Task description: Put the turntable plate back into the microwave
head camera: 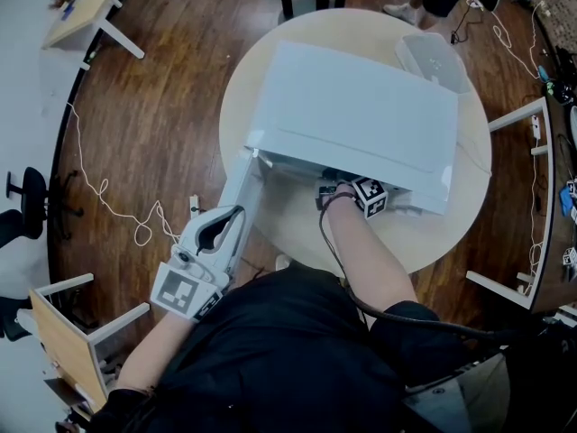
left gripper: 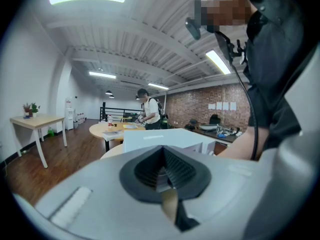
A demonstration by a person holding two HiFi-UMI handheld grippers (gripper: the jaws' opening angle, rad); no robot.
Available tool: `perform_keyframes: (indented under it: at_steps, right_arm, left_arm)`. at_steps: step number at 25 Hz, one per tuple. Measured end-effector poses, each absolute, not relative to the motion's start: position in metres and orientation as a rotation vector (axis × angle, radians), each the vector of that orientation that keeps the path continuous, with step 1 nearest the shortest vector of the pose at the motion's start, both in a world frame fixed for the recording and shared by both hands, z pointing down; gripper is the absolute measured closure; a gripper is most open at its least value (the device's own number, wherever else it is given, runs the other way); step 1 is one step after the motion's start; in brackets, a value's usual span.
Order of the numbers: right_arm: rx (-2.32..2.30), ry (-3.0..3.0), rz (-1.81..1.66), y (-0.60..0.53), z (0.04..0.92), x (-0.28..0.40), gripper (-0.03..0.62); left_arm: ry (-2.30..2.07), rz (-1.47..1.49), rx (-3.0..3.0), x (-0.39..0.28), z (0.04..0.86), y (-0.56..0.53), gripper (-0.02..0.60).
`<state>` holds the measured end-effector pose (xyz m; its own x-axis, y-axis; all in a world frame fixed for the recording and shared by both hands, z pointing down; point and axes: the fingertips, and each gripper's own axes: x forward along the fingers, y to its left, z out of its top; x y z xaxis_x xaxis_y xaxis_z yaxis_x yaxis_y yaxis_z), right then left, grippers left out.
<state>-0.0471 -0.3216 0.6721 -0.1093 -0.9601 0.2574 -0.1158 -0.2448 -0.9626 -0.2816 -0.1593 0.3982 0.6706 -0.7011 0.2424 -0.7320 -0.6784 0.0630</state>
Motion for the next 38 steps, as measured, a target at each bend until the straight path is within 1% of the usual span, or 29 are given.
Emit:
perform_keyframes:
  at_steps: [11,13,16,24,32,38]
  right_arm:
    - [-1.483,1.123,-1.459,-0.323,0.68,-0.04,0.551]
    - [-1.475,1.121,-1.465,-0.321,0.681,-0.041,0.536]
    - [-1.45,1.136,-1.482,-0.317,0.679,-0.044,0.531]
    - [-1.497,1.162,-1.471,-0.298,0.673,-0.042,0.477]
    - [-1.507,1.208,-1.476,-0.267,0.67,-0.041,0.474]
    - [-1.493,1.468,-1.488,-0.234,0.651,-0.062,0.474]
  left_arm:
    - [-1.189,0.293,2.717,-0.285,0.399,-0.158,0.575]
    - [-1.186,0.286,2.725,-0.285,0.397,-0.158,0.575]
    - [-1.183,0.276,2.726,-0.285,0.396,-0.157,0.575]
    - [-1.142,0.257,2.752,-0.279,0.394,-0.153,0.575]
    - [-1.093,0.203,2.771,-0.273,0.394,-0.15,0.575]
    - [-1.073,0.181,2.724,-0.266,0.405,-0.159,0.575]
